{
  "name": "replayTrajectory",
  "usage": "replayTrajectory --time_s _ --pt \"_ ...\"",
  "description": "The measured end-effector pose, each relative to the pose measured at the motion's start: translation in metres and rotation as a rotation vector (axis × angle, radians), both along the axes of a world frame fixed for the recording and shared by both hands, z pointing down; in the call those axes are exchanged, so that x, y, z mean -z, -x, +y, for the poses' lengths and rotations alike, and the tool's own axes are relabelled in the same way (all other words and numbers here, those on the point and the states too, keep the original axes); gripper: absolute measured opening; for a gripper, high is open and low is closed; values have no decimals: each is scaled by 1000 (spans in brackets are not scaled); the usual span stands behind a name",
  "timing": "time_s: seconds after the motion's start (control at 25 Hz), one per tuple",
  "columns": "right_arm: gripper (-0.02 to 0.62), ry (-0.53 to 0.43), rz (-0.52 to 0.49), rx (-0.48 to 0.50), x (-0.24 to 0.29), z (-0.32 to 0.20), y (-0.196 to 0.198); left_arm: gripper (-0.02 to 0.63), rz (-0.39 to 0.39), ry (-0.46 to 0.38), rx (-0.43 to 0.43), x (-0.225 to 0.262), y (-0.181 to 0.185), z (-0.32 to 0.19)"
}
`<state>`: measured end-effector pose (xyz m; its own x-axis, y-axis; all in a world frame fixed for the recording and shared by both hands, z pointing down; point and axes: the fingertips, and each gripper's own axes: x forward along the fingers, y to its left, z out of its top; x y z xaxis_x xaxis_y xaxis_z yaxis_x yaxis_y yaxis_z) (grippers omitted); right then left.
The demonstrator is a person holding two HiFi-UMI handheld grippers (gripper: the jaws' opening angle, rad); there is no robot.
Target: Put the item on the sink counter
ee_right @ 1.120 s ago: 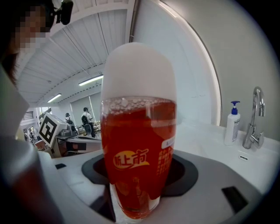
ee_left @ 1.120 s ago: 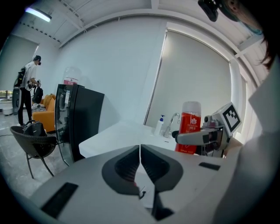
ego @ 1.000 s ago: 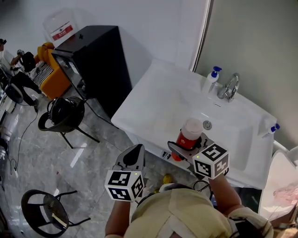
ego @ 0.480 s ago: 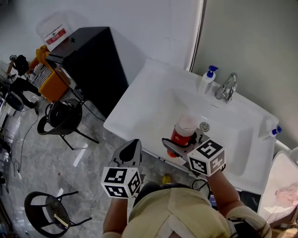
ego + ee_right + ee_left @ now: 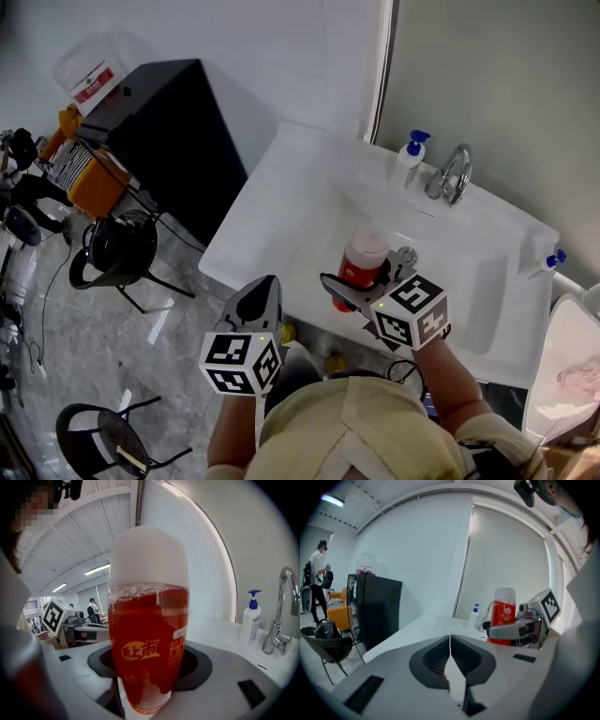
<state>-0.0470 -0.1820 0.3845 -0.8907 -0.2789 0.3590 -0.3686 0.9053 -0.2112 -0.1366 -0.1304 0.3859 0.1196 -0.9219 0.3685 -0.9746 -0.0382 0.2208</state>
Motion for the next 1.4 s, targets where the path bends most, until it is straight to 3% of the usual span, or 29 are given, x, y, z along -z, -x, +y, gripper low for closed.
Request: replayTrajectory --time_s 0.56,1.4 --pt "292 3 15 -109 -4 -61 59 41 15 21 -145 -3 53 -77" --pt "291 -16 59 -299 -38 -157 123 43 65 79 -260 -34 106 -153"
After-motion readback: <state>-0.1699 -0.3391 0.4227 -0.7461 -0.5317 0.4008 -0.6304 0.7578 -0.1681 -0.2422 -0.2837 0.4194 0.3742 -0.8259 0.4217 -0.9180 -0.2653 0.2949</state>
